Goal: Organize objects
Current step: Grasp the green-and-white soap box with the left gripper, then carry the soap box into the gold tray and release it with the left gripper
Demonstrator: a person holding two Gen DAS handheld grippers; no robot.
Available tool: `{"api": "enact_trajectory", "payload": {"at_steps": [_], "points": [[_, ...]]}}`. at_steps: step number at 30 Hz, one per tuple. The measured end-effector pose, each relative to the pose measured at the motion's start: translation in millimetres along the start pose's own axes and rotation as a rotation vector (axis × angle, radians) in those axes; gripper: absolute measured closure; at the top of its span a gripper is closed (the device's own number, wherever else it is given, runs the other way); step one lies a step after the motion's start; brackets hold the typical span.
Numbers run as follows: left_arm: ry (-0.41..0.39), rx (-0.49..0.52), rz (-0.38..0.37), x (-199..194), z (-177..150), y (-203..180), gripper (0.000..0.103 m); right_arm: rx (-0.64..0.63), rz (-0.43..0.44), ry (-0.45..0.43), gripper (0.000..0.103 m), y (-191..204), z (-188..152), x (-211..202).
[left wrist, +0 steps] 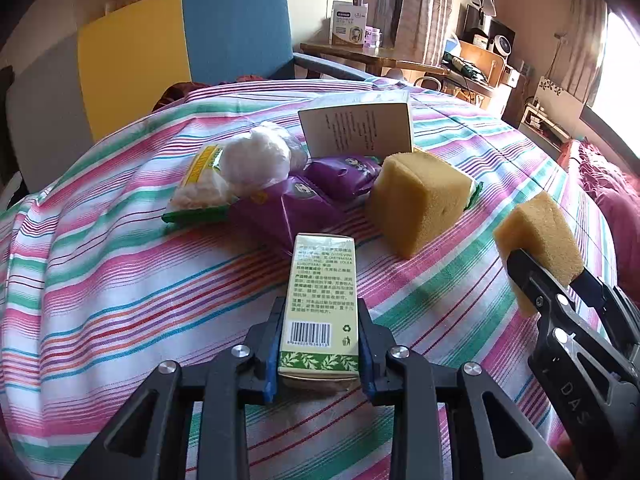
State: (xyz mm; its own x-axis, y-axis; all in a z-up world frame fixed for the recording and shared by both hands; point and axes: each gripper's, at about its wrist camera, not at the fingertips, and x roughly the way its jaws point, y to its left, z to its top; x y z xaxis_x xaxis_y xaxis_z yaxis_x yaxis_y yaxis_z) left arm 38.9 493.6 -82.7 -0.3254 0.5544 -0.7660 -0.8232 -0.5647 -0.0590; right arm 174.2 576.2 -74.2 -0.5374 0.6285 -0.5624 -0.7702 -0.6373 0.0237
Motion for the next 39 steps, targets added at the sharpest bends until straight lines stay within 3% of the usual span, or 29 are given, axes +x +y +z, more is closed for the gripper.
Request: {"api": "enact_trajectory", "payload": {"at_steps": [12,20,28,39], "points": [[-0.091,-0.039,0.069,-42.4,-34.6,16.7,0.072,-0.111,0.01,-0.031,0.048,21.0,-0.9,-5.1],[-0.081,-0.085,0.057,-65.2,-66.6,29.6,0.072,-0.159,0.006,-0.04,0.048,29.3,-2.6,-6.6],[-0.116,-0.051,0.069,-111.0,-95.8,38.3,0.072,-0.204,-0.018,-0.042,0.048,37.2,-4.4,-6.7],[-0.177,-0.172,0.097,-175.6,-110.9,88.7,0.072,-0.296,-0.016,-0.069,0.048,55.0,-8.9,-12.3]]}}
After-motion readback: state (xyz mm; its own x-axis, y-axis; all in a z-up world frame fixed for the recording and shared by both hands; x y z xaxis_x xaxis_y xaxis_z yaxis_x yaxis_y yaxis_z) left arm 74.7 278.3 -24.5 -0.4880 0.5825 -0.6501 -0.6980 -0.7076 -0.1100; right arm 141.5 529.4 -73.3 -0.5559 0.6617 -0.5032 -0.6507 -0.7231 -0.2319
